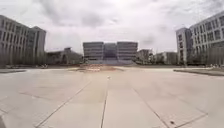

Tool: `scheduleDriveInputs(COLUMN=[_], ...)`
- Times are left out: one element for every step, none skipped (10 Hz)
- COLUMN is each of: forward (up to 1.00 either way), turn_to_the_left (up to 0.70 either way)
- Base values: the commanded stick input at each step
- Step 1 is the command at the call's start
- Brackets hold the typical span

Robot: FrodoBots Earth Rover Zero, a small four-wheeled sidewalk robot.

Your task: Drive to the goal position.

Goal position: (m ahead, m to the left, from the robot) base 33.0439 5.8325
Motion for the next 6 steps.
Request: scheduleDriveInputs(forward=[1.00, 1.00, 1.00, 1.00, 1.00, 1.00], turn_to_the_left=[0.02, 0.02, 0.02, 0.01, 0.00, 0.00])
